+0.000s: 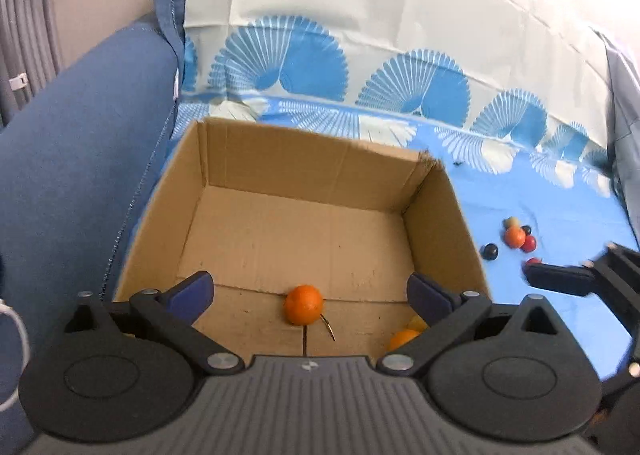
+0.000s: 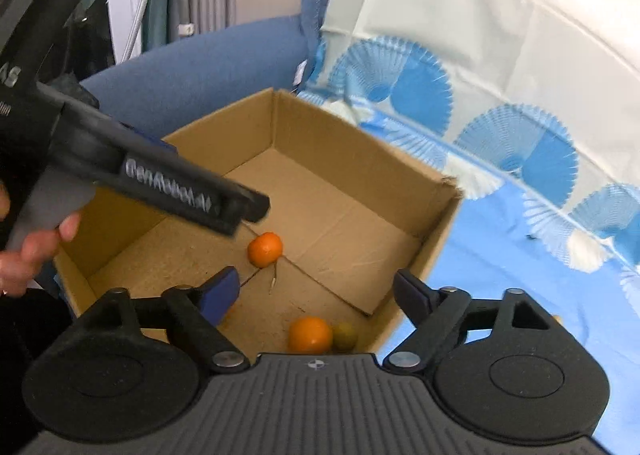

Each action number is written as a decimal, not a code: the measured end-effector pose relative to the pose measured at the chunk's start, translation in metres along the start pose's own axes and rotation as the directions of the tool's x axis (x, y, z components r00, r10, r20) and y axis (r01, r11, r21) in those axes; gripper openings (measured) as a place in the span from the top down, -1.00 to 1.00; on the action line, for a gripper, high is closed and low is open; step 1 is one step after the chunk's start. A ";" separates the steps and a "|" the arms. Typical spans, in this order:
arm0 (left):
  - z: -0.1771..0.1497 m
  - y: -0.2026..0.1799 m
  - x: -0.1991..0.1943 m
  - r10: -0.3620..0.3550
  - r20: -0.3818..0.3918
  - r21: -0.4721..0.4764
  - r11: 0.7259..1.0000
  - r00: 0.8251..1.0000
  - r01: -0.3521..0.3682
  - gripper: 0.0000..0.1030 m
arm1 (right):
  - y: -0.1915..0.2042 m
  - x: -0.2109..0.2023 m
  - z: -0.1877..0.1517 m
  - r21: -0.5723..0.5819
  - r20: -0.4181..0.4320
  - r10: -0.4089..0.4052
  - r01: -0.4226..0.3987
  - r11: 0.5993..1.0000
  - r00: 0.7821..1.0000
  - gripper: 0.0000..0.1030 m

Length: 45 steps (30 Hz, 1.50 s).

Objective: Organize fruits
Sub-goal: 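Open both tools over the box to drop the oranges in, then move both open tools back to the fruit cluster on the sheet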

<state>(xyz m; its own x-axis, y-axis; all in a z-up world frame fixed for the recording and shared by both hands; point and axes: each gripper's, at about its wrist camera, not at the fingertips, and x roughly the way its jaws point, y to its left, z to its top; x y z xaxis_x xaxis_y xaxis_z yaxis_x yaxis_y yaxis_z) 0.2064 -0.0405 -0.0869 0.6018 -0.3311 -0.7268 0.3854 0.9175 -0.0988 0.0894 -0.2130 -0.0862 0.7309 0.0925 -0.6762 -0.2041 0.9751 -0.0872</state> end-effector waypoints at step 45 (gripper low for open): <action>-0.071 -0.013 -0.119 0.207 -0.021 -0.090 0.974 0.978 -0.208 -1.00 | 0.031 -0.106 -0.061 0.425 0.138 -0.051 -0.013 0.905 0.989 -0.99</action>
<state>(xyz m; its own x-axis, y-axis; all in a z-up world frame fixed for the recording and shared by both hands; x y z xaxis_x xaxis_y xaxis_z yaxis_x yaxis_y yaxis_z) 0.0800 0.0024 -0.0479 0.6539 -0.1292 -0.7455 0.1871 0.9823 -0.0062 -0.0342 -0.2044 -0.0623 0.8230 0.0699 -0.5637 0.0826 0.9671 0.2405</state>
